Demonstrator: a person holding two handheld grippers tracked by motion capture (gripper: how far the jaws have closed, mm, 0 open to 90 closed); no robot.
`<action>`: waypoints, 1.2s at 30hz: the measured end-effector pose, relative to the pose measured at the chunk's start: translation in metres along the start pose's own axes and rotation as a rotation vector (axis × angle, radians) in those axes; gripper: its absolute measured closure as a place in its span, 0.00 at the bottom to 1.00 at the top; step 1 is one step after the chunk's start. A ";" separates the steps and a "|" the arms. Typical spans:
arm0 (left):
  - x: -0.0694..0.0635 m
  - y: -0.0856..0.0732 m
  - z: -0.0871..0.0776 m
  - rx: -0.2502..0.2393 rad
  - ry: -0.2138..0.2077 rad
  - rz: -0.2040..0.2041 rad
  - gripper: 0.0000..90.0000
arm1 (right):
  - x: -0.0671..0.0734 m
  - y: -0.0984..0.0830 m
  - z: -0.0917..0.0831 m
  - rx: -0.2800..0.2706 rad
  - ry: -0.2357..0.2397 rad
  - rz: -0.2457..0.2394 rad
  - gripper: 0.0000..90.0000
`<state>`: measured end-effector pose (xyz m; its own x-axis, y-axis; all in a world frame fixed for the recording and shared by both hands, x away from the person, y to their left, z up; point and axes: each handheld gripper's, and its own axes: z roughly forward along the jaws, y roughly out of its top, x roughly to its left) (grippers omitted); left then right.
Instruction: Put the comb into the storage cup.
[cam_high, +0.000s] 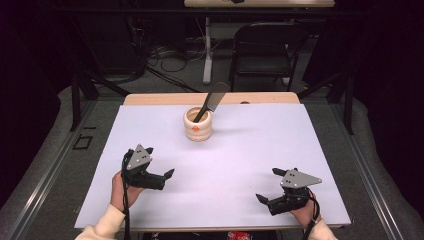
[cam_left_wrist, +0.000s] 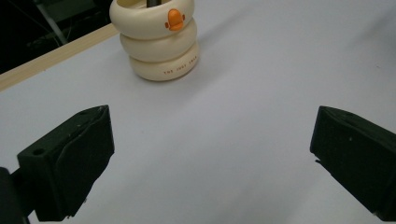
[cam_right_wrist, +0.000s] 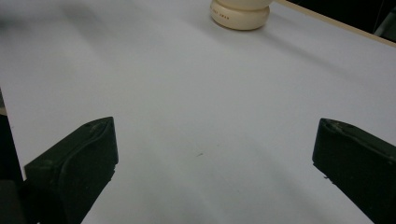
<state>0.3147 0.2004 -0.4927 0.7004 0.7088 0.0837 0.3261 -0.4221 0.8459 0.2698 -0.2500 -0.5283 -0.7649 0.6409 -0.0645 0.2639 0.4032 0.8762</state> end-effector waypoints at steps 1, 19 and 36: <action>0.000 -0.001 -0.001 -0.004 0.003 0.002 0.00 | 0.000 0.000 0.000 0.000 0.000 0.000 0.00; -0.015 -0.018 -0.010 -0.008 0.012 0.006 0.00 | 0.000 0.000 0.000 0.000 0.000 -0.001 0.00; -0.026 -0.036 -0.020 -0.036 0.022 -0.009 0.00 | 0.000 0.000 0.000 0.000 0.000 -0.001 0.00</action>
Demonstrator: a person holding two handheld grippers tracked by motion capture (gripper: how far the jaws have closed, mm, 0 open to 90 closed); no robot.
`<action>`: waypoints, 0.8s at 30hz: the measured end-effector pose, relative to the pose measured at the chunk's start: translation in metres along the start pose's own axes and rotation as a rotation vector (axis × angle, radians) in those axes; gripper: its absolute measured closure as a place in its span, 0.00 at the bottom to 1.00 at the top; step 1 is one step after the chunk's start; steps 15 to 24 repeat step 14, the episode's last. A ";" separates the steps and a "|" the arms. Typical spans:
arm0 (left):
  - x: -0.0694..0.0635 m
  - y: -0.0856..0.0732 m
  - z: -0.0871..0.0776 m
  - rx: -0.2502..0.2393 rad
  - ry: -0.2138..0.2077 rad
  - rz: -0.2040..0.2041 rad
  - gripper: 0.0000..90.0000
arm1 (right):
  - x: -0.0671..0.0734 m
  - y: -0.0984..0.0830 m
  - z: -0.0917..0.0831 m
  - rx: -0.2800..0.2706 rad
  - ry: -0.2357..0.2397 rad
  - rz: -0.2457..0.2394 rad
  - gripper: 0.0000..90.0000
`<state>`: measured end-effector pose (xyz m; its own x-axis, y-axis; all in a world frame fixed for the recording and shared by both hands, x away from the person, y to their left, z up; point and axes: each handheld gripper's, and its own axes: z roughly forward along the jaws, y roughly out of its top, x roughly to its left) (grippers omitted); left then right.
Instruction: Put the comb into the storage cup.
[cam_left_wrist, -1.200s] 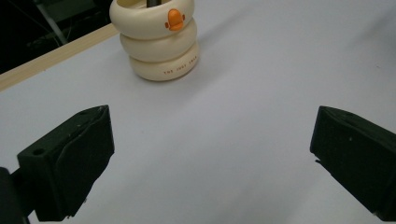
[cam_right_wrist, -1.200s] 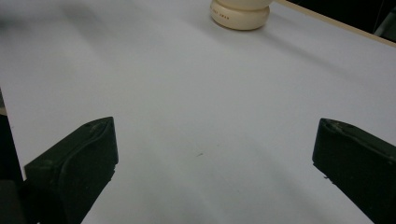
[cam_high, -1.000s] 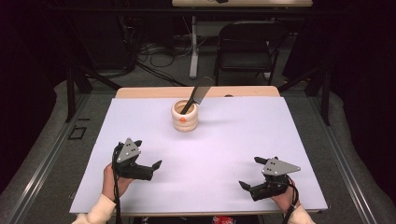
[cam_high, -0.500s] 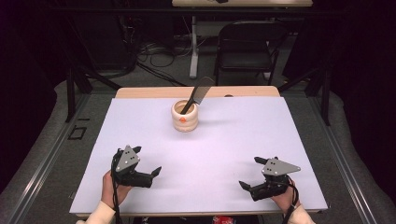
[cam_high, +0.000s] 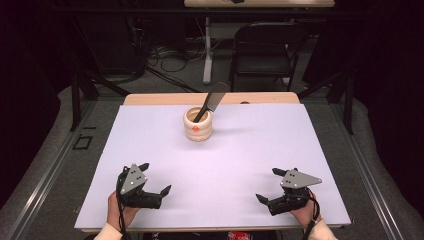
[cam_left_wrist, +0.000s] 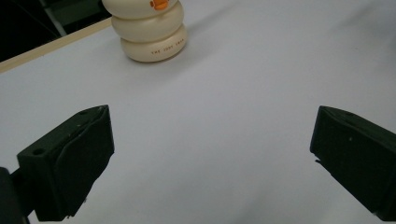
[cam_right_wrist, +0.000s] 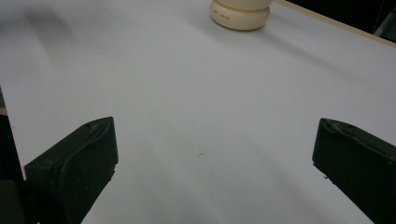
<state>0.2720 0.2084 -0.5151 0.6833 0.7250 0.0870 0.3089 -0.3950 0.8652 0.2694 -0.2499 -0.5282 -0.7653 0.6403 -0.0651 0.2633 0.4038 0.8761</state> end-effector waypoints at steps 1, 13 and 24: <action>0.000 -0.001 0.000 0.000 -0.003 -0.005 0.00 | 0.000 0.000 0.000 0.000 0.000 -0.002 0.00; -0.001 -0.007 0.002 0.012 -0.013 -0.009 0.00 | 0.000 0.000 0.000 -0.002 0.000 -0.004 0.00; 0.000 -0.007 0.002 0.011 -0.014 -0.016 0.00 | 0.000 0.000 0.000 -0.002 0.000 -0.005 0.00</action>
